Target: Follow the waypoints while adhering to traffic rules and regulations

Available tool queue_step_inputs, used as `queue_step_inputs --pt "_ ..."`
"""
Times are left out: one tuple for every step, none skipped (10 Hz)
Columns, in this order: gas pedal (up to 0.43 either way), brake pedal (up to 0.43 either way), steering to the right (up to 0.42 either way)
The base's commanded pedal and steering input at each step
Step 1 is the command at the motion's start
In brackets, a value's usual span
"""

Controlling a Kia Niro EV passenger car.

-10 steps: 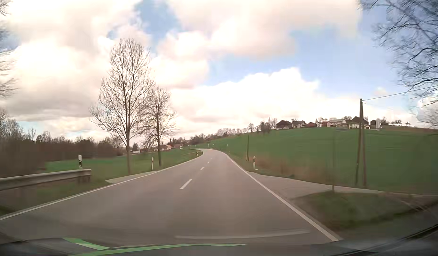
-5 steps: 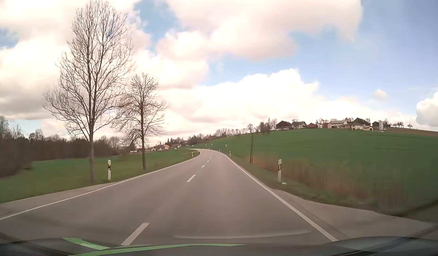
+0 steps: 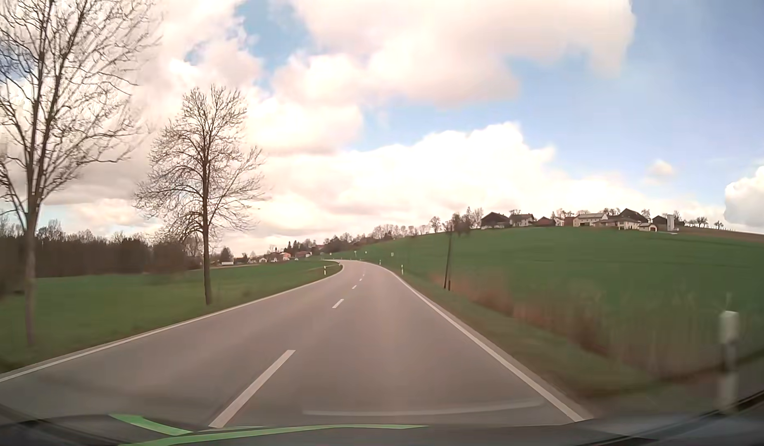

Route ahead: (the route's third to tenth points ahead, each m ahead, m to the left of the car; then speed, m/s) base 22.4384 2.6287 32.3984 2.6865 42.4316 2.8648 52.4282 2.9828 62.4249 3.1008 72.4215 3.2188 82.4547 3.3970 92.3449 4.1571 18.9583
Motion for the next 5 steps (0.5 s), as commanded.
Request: queue_step_inputs --pt "0.118 0.0 0.002" --pt "0.13 0.0 0.001" --pt "0.13 0.0 0.0" --pt "0.138 0.0 0.0" --pt "0.138 0.0 0.0"
